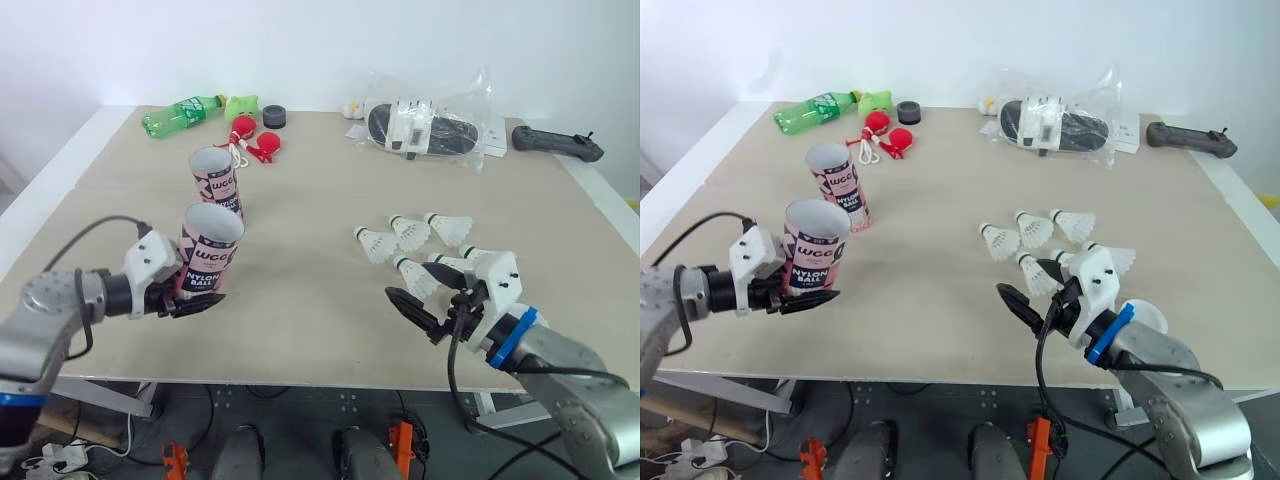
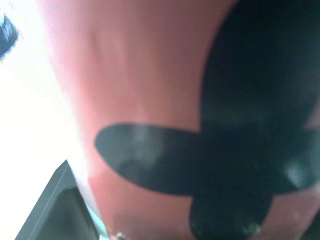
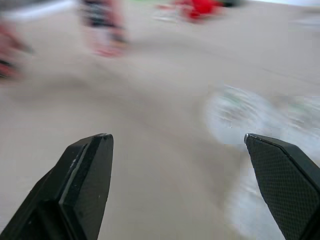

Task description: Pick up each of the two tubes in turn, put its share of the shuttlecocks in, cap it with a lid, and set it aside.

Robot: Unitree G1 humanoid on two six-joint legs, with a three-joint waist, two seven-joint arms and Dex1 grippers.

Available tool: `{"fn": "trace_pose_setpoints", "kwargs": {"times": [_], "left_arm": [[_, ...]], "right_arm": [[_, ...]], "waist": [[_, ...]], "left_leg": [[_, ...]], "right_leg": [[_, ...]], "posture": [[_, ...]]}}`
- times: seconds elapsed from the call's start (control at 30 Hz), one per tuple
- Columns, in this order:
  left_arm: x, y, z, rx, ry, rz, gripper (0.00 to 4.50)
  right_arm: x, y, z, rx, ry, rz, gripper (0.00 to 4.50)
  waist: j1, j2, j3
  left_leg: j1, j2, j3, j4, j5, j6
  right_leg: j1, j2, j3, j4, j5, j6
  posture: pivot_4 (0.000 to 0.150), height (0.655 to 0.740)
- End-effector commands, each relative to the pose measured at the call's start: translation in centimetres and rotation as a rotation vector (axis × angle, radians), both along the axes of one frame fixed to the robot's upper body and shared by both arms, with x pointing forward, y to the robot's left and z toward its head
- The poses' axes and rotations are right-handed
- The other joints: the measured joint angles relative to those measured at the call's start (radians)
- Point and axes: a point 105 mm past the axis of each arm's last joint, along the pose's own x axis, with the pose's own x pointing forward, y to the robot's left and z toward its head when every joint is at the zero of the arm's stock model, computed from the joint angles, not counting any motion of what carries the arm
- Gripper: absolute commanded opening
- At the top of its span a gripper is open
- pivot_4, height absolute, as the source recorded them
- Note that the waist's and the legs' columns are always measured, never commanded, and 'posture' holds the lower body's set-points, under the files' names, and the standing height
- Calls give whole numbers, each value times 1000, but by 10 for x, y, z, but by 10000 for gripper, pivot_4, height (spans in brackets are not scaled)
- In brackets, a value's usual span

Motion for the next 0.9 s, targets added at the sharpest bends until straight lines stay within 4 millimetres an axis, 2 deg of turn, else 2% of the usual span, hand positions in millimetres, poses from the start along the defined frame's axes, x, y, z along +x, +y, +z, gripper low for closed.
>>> {"fn": "trace_pose_setpoints", "kwargs": {"times": [0.03, 0.17, 0.3, 0.47, 0.9], "left_arm": [[-5, -13, 11, 101, 56, -104, 34477], [-8, -18, 13, 186, 106, -161, 34477], [-8, -21, 7, 225, 118, -175, 34477], [-9, -24, -8, 264, 141, -186, 34477], [-11, -30, -2, 220, 120, -211, 34477]], "right_arm": [[-6, -3, 7, -43, -108, -89, 45000], [-8, -1, -3, -21, -96, -136, 45000], [-5, 3, -18, -23, -63, -183, 45000], [10, 7, -35, -28, -52, -225, 45000], [50, 8, -51, -8, -65, -286, 45000]], "waist": [[-1, 0, 0], [-9, 0, 0], [-13, 0, 0], [-13, -1, 0], [-13, -1, -1]], "left_leg": [[0, 0, 0, 0, 0, 0], [-3, 1, 1, -1, 0, 0], [-4, 2, 2, -3, 0, 1], [-8, 3, 1, -3, -1, 1], [-8, 3, 1, -1, -1, 1]], "right_leg": [[0, 0, 0, 0, 0, 0], [-5, 2, 3, 0, 0, 0], [-6, 4, 4, 1, -1, -1], [-10, 7, 5, 2, -1, -1], [-10, 8, 5, 3, 0, -1]], "posture": [[1500, 7400], [1500, 7400], [1500, 7400], [1500, 7400], [1500, 7400]]}}
